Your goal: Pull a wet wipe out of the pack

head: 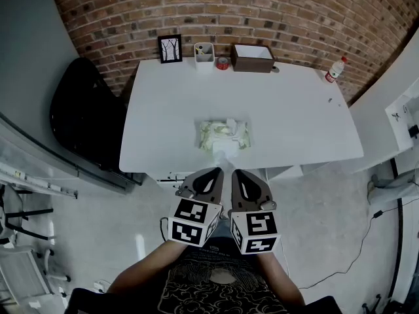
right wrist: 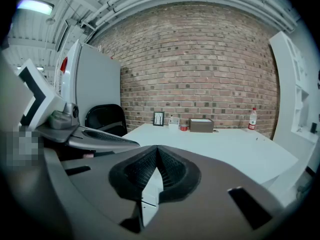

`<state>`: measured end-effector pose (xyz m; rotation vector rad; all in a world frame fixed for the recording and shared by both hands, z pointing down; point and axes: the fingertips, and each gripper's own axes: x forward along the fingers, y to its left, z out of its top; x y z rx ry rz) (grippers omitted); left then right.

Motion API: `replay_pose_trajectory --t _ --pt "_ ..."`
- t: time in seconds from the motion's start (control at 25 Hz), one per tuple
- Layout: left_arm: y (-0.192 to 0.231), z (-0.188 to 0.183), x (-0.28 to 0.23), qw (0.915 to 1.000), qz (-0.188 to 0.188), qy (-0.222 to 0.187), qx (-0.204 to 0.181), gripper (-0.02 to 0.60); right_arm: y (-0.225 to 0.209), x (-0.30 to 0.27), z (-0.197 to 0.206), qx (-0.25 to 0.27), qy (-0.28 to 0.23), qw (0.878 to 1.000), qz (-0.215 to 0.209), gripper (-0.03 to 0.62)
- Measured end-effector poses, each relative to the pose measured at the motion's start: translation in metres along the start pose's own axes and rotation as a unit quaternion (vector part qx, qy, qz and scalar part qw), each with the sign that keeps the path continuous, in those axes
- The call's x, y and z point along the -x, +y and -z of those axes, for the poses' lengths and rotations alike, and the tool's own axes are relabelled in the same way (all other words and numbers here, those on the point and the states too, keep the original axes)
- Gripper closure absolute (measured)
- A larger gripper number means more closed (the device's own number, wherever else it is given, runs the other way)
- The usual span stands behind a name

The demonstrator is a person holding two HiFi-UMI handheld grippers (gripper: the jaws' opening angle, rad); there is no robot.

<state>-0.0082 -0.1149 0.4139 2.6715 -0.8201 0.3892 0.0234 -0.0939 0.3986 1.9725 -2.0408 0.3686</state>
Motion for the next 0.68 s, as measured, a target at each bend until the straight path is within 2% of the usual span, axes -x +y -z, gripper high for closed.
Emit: replay_pose_trajectory --t 0.68 --pt "-0.0017 0.0077 0.0024 1.0000 0.002 0.005 -0.002 0.569 0.0017 0.0049 0.0059 -0.002 0.002 1.000 0.005 0.579"
